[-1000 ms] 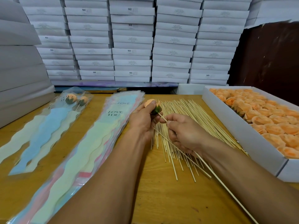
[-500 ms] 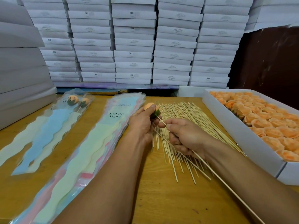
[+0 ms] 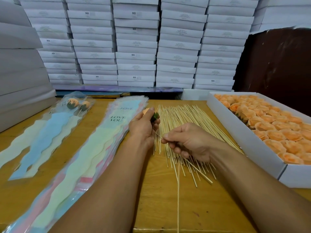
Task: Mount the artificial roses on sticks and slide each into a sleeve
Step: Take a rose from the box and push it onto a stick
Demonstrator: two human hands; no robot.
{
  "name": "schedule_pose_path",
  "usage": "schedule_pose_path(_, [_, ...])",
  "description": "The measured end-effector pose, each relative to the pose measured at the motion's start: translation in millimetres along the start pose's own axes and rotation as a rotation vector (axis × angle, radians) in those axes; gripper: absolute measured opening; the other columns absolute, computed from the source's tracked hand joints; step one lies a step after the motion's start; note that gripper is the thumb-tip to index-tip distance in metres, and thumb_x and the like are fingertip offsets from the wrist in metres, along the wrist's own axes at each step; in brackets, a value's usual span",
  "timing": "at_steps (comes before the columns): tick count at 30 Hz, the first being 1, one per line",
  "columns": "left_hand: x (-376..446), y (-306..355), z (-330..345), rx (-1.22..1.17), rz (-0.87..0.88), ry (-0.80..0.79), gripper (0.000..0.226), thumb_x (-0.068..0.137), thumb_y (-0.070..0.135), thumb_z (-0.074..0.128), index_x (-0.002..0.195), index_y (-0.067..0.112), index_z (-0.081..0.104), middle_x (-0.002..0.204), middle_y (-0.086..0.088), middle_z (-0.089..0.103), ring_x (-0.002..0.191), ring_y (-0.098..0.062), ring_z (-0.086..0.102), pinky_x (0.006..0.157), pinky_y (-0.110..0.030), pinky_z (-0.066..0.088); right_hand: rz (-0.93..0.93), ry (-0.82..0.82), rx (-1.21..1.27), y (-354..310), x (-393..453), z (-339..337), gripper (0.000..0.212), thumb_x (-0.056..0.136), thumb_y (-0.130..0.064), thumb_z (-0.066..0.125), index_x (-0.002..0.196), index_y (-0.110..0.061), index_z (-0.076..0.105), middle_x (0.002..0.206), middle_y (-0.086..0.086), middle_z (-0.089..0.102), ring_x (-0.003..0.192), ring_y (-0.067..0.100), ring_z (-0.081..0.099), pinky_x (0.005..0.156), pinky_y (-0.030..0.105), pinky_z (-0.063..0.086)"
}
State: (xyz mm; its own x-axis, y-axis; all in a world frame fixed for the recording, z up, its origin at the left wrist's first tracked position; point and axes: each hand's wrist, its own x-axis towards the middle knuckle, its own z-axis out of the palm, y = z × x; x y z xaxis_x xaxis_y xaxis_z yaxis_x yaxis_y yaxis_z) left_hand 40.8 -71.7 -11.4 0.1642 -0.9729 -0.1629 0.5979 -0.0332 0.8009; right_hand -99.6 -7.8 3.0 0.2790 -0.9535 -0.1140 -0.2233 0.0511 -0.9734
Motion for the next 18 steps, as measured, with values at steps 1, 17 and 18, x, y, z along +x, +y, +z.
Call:
schedule_pose_path(1, [0.1, -1.1, -0.5, 0.018, 0.001, 0.023, 0.032, 0.092, 0.015, 0.07, 0.122, 0.007, 0.062, 0.089, -0.014, 0.069, 0.059, -0.013, 0.06, 0.047, -0.019, 0.047, -0.04, 0.063, -0.164, 0.3, -0.8, 1.7, 0.031, 0.093, -0.033, 0.07, 0.08, -0.005, 0.075, 0.059, 0.002, 0.06, 0.046, 0.01, 0.05, 0.038, 0.02, 0.038])
schedule_pose_path(17, [4.7, -3.6, -3.1, 0.076, 0.052, 0.075, 0.047, 0.093, 0.02, 0.07, 0.137, 0.017, 0.055, 0.101, -0.015, 0.07, 0.07, -0.016, 0.065, 0.056, -0.023, 0.053, -0.037, 0.416, -1.092, 8.0, 11.3, 1.1, 0.055, 0.07, -0.075, 0.073, 0.078, -0.02, 0.067, 0.076, -0.004, 0.067, 0.073, 0.015, 0.064, 0.063, 0.033, 0.053])
schedule_pose_path(18, [4.9, -3.4, -2.9, 0.079, 0.053, 0.074, 0.046, 0.093, 0.02, 0.07, 0.137, 0.016, 0.055, 0.099, -0.015, 0.07, 0.069, -0.016, 0.065, 0.056, -0.023, 0.052, -0.014, 0.42, -1.14, 9.5, 15.4, 6.6, 0.057, 0.071, -0.075, 0.072, 0.079, -0.02, 0.064, 0.076, -0.004, 0.064, 0.071, 0.015, 0.061, 0.058, 0.031, 0.047])
